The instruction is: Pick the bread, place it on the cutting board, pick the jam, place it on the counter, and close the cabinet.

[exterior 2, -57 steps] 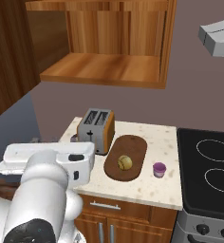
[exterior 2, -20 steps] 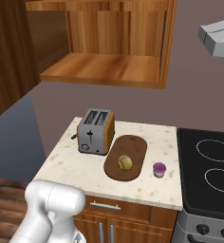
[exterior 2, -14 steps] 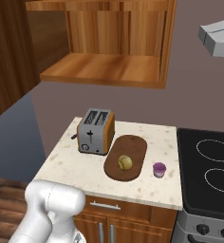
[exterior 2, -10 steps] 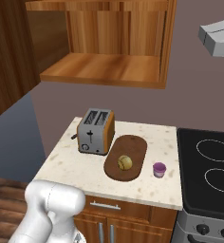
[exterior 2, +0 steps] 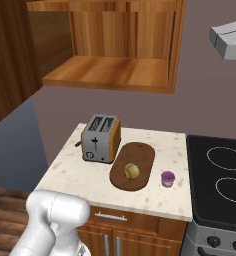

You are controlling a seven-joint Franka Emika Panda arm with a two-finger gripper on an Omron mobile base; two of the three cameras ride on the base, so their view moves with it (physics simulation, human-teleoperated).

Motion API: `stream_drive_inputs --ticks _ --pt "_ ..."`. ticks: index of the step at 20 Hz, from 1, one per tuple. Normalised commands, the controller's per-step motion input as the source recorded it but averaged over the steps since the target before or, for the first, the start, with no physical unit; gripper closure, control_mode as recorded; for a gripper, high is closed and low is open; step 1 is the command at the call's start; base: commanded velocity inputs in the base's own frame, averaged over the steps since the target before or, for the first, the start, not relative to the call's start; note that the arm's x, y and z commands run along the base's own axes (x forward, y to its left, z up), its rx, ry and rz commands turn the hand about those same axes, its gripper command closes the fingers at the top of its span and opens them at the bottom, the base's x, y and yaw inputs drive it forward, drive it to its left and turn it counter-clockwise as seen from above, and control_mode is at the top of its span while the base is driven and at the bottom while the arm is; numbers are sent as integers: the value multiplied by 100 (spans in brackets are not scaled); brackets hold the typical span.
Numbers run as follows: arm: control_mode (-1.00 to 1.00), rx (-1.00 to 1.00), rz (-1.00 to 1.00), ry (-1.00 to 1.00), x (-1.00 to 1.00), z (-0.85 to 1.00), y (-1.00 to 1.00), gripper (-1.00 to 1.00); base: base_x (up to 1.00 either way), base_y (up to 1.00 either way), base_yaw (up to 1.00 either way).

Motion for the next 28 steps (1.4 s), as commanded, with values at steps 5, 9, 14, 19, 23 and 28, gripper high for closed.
stream_drive_inputs --ticks 5,9,14,19,23,28 --pt "-100 0 -15 -3 8 0 8 -100 0 0 0" --pt "-100 0 -18 -2 17 0 14 -100 0 0 0" --pt "-100 0 -22 -1 23 0 16 -100 0 0 0" --pt "-100 0 -23 -2 24 0 14 -100 0 0 0" --pt "-100 0 -23 -3 28 -3 18 -100 0 0 0" --pt "-100 0 -22 -5 26 -3 9 -100 0 0 0"
